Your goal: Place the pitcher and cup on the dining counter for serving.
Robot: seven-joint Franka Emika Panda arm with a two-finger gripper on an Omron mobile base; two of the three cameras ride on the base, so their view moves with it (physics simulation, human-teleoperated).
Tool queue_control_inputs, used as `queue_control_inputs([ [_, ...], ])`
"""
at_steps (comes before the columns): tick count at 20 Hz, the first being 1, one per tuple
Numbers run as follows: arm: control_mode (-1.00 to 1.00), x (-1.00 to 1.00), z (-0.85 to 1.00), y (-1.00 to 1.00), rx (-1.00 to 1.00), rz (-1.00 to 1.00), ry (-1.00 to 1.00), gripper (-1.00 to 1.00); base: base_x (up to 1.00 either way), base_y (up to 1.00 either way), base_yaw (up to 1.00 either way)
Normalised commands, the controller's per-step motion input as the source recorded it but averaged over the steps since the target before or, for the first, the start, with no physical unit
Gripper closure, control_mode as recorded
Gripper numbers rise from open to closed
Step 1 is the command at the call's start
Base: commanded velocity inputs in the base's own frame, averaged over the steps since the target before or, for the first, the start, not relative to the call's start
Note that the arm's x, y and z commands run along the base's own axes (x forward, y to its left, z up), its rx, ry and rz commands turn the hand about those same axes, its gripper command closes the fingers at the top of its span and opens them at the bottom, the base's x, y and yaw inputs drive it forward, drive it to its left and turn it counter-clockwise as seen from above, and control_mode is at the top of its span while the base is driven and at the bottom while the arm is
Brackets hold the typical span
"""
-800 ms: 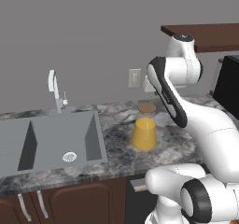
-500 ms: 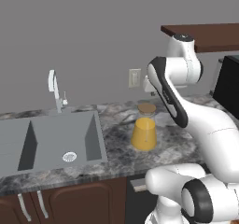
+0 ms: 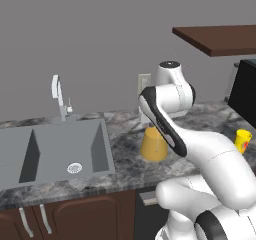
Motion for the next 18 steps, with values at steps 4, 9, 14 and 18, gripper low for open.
queue_control_inputs([
  [4, -1.00, -0.05, -0.75, 0.09, -0.01, -0.14, 0.05, -1.00, 0.00, 0.00, 0.00],
  [9, -1.00, 0.10, -0.44, 0.00, 0.00, -0.11, 0.00, -1.00, 0.00, 0.00, 0.00],
  [14, -1.00, 0.31, -0.17, 0.00, 0.00, -0.06, 0.00, -1.00, 0.00, 0.00, 0.00],
  [18, -1.00, 0.49, -0.14, 0.00, 0.00, -0.05, 0.00, -1.00, 0.00, 0.00, 0.00],
])
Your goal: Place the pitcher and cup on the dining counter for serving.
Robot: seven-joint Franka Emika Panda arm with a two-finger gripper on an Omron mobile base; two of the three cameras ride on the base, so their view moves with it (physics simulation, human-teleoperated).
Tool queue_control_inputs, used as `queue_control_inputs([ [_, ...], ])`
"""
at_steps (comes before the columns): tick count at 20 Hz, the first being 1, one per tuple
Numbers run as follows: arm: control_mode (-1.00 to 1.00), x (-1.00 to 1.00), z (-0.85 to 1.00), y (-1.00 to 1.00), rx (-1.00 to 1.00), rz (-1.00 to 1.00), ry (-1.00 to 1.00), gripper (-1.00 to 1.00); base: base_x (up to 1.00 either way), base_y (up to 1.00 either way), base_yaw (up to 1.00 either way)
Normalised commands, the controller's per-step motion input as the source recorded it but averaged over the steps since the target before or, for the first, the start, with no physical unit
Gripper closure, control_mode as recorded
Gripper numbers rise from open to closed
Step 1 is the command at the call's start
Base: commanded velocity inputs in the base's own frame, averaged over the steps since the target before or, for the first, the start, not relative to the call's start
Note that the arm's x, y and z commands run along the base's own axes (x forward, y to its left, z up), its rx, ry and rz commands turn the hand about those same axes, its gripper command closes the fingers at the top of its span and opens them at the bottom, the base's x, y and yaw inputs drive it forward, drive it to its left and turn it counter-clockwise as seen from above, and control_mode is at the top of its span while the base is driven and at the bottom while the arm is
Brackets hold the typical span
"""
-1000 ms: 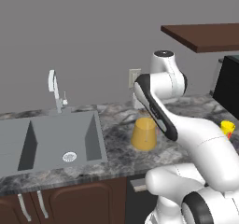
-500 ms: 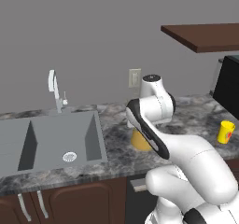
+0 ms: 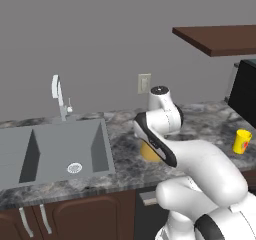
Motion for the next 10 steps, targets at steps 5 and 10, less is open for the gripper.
queue_control_inputs([
  [5, -1.00, 0.50, -0.11, -0.02, 0.00, -0.03, 0.00, -1.00, 0.00, 0.00, 0.00],
  [10, -1.00, 0.28, -0.17, -0.04, 0.00, -0.02, 0.00, -1.00, 0.00, 0.00, 0.00],
])
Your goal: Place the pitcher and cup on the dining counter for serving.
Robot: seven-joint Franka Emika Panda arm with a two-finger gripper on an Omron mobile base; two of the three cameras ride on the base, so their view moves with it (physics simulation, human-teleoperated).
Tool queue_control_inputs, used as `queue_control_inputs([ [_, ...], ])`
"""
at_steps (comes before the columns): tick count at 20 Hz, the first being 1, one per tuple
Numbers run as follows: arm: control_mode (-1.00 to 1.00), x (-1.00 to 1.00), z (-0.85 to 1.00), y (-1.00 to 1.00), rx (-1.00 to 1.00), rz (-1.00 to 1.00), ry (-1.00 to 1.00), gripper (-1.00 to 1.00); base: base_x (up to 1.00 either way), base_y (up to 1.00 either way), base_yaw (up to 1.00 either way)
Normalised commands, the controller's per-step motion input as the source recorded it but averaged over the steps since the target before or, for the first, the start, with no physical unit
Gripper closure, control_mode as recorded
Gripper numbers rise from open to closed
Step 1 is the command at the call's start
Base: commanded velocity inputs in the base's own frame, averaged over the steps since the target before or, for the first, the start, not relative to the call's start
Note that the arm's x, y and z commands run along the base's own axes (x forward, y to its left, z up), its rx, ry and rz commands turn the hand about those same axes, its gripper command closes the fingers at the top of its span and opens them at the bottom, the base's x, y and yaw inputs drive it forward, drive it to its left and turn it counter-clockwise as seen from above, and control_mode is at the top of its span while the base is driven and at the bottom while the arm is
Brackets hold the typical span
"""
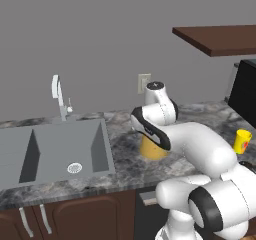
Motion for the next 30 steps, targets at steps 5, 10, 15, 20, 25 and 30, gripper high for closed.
queue_control_inputs([
  [5, -1.00, 0.12, -0.33, -0.03, -0.05, -0.01, -0.07, -1.00, 0.00, 0.00, 0.00],
  [10, -1.00, 0.01, -0.21, -0.01, -0.01, 0.00, -0.04, 1.00, 0.00, 0.00, 0.00],
  [15, -1.00, 0.00, 0.00, 0.00, 0.00, 0.00, 0.00, 1.00, 0.00, 0.00, 0.00],
  [20, -1.00, -0.20, 0.00, 0.00, 0.00, 0.00, -0.03, 1.00, 0.00, 0.00, 0.00],
  [25, -1.00, -0.35, 0.12, 0.00, 0.00, 0.00, -0.14, 1.00, 0.00, 0.00, 0.00],
  [30, -1.00, -0.30, 0.49, 0.00, 0.00, 0.00, -0.15, 1.00, 0.00, 0.00, 0.00],
])
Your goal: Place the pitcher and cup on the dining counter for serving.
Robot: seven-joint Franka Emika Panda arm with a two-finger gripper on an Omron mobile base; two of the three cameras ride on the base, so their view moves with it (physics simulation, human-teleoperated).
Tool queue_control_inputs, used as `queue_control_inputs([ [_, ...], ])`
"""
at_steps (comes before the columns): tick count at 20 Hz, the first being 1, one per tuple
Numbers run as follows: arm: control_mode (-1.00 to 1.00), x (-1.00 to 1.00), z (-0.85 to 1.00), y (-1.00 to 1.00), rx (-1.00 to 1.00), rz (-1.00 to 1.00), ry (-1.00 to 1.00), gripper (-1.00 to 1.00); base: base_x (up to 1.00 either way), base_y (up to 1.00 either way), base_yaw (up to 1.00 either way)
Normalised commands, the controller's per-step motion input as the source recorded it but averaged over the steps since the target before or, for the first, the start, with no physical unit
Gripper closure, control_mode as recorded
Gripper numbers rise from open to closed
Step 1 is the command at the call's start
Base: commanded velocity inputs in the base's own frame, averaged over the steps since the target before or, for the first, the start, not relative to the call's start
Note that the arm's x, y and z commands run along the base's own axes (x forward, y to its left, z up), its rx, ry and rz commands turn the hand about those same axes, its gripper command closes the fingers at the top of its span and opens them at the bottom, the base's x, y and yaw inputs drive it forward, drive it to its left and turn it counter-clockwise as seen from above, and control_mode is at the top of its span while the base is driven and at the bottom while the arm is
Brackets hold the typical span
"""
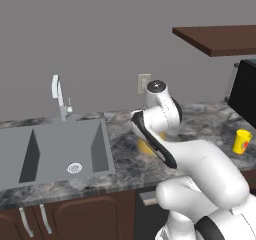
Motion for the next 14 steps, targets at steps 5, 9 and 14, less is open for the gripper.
queue_control_inputs([
  [5, -1.00, -0.18, 0.79, -0.08, 0.00, 0.00, -0.09, 1.00, 0.00, 0.00, 0.00],
  [9, -1.00, -0.32, 0.80, -0.09, 0.00, 0.00, -0.10, 1.00, 0.00, 0.00, 0.00],
  [14, -1.00, -0.43, 0.71, 0.00, 0.00, 0.00, -0.11, 1.00, 0.00, 0.00, 0.00],
])
